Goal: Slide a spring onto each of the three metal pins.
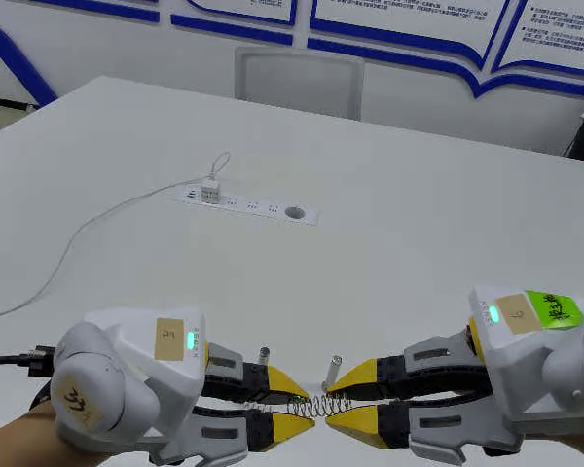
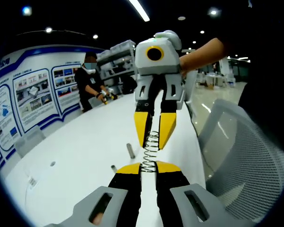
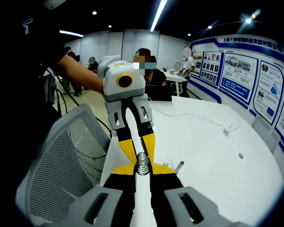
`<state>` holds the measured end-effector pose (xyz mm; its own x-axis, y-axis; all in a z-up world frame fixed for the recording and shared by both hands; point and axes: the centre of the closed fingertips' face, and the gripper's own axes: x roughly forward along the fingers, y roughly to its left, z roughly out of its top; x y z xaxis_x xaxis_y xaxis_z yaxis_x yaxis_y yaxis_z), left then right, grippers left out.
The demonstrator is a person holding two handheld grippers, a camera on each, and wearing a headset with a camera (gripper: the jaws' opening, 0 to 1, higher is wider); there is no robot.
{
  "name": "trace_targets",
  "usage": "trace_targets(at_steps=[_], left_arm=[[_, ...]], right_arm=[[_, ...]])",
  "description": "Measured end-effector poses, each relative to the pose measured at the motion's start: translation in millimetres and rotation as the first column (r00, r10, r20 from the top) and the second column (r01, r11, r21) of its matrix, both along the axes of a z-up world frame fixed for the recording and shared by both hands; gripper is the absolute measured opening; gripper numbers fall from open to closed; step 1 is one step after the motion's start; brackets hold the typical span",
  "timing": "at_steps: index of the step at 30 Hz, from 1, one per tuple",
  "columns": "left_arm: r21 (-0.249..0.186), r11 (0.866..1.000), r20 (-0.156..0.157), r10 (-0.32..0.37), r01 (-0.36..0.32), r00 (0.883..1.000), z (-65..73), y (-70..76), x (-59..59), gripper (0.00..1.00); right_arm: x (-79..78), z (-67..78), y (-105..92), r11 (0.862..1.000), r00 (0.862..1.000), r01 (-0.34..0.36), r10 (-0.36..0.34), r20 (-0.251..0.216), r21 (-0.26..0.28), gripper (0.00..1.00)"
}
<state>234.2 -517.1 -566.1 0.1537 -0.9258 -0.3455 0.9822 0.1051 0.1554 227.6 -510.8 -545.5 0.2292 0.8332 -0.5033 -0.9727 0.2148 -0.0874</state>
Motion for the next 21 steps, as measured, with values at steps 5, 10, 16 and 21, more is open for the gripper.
trace_targets(at_steps=[5, 10, 16, 21], left_arm=[[-0.007, 1.0, -0.009, 0.005, -0.005, 1.0, -2.3, -3.6, -2.5, 0.09], [-0.022, 1.0, -0.024, 0.005, -0.006, 1.0, -0.7, -6.7, -3.9, 0.09], [-0.033, 0.999, -0.039, 0.009, -0.011, 0.999, -0.1, -7.6, -4.6, 0.1], [-0.037, 0.999, -0.053, 0.024, -0.026, 0.998, -1.8, -3.6, -3.6, 0.11]], right_arm=[[-1.5, 7.5, 9.6, 0.999, 1.0, 0.003, -0.002, -0.013, 0.052, 0.11], [0.9, 13.7, 17.3, 0.993, 0.997, 0.037, -0.03, -0.068, 0.109, 0.11], [2.8, 14.3, 18.6, 0.992, 0.995, 0.052, -0.043, -0.087, 0.113, 0.1], [4.4, 11.8, 19.2, 0.992, 0.994, 0.063, -0.053, -0.095, 0.108, 0.1]])
